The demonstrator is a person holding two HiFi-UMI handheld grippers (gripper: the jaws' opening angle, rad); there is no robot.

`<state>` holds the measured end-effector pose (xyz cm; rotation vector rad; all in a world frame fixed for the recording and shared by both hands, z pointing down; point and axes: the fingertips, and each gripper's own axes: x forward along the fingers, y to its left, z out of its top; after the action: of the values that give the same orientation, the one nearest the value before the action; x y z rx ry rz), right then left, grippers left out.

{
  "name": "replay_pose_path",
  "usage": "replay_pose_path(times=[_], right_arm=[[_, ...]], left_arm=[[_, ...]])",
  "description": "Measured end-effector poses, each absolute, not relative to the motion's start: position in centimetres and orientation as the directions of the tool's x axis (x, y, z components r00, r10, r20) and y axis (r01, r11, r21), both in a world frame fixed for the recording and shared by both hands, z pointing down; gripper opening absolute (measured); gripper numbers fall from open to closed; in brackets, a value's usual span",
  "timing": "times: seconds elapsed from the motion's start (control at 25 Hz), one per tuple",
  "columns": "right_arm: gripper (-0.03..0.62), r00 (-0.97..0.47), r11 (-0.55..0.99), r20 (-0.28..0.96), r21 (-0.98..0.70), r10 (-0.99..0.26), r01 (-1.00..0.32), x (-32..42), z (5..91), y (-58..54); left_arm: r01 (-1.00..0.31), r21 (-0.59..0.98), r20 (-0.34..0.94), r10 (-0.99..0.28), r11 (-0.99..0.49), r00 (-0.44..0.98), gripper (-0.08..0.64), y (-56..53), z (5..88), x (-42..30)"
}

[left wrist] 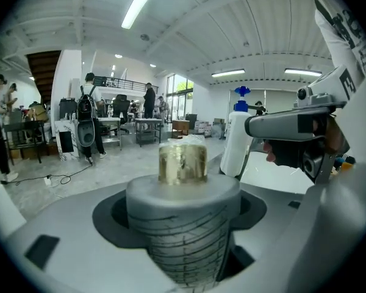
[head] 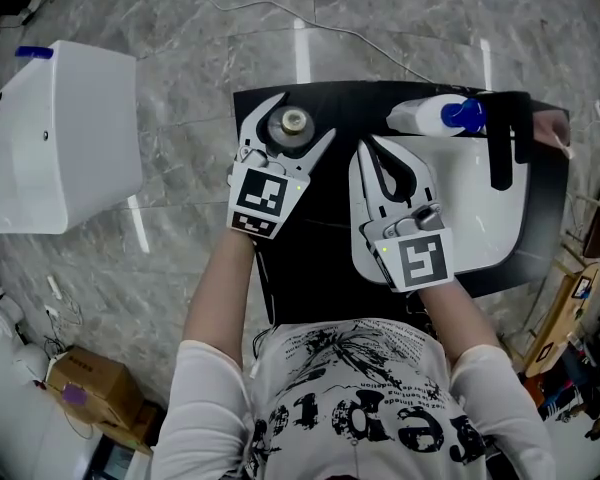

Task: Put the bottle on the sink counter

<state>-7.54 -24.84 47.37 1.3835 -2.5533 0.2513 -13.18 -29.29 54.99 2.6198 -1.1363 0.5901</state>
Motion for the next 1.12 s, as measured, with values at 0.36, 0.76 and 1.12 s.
replay_pose_path(times=[0.36,0.76,1.12], right_arm=[[0.015,-0.519,0.526,0.276,-0.054,-0.809,-0.849,-6.6,46.9,-24.4],[0.015,-0.515,0.524,0.260,-0.042,-0.816,-0.851,-6.4,46.0,-24.3],[0.015,-0.520,0.531,0.247,-0.026,-0.817,-0.847,-6.3,44.8,-23.8]], left_arm=[[-0.729,0.041,0.467,-0.632,-0.683,0.618,0.347,-29.1,55.1,-13.0],[-0.735,0.103,0.508,-0.600,-0.670,0.618,0.348,-27.7,55.3,-13.6],[-0.763,0.174,0.516,-0.602,-0.622,0.609,0.377,-25.8,55.1,-14.4]])
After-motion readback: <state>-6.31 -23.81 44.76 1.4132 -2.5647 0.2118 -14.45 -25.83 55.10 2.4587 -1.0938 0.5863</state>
